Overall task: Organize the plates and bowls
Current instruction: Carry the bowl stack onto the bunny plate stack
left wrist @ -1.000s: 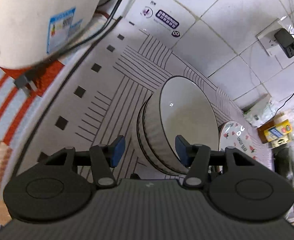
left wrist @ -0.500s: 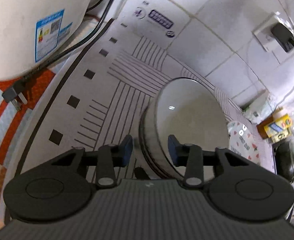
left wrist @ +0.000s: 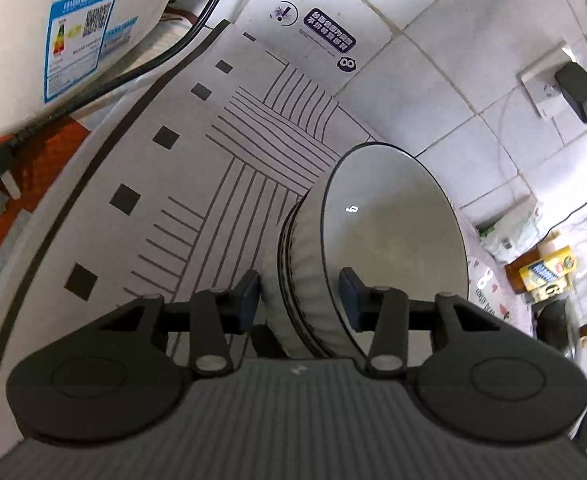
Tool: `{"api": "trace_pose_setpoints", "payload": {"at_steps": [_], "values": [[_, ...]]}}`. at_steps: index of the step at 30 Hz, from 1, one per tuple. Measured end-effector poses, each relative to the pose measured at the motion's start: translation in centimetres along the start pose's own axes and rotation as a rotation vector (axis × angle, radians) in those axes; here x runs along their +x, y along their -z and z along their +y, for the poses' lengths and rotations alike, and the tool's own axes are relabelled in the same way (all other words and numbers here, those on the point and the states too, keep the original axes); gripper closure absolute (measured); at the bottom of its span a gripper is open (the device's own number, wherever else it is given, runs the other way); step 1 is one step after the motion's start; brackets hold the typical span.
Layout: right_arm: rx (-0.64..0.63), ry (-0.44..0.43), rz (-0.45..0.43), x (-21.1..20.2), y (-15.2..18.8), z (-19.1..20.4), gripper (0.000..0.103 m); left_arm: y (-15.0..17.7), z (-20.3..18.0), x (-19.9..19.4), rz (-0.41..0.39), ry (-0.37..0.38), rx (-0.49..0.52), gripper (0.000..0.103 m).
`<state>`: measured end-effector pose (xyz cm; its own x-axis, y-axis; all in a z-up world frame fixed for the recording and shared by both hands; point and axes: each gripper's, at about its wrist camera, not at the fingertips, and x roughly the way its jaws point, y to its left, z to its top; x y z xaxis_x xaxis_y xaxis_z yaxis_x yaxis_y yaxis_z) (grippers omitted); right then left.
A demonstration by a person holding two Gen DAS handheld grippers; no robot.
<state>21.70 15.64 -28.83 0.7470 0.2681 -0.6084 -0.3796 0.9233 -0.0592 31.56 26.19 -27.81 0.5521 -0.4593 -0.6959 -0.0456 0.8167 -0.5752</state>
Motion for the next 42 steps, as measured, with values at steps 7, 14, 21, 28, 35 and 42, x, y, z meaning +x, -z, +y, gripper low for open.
{"api": "trace_pose_setpoints", "payload": {"at_steps": [7,14,21,28,35,42], "values": [[0.005,-0.012,-0.007,-0.5,0.3,-0.1,0.000,0.5,-1.1,-0.4,0.000,-0.044,0.072,0.061],[0.016,-0.025,-0.033,-0.9,0.3,-0.3,0.000,0.8,-2.0,-1.1,0.000,-0.078,0.120,0.061],[0.038,-0.022,-0.072,-1.9,0.7,-0.1,0.000,0.9,-2.2,-1.0,0.013,-0.087,0.165,0.061],[0.056,-0.019,-0.061,-2.2,0.9,-0.3,0.000,1.2,-3.0,-1.3,0.011,-0.096,0.221,0.061],[0.060,-0.028,-0.105,-3.9,1.5,-0.2,0.000,1.6,-4.2,-3.0,0.019,-0.101,0.264,0.061],[0.073,-0.009,-0.151,-6.7,1.2,-1.1,0.000,1.7,-6.6,-5.4,0.011,-0.078,0.301,0.061]]}}
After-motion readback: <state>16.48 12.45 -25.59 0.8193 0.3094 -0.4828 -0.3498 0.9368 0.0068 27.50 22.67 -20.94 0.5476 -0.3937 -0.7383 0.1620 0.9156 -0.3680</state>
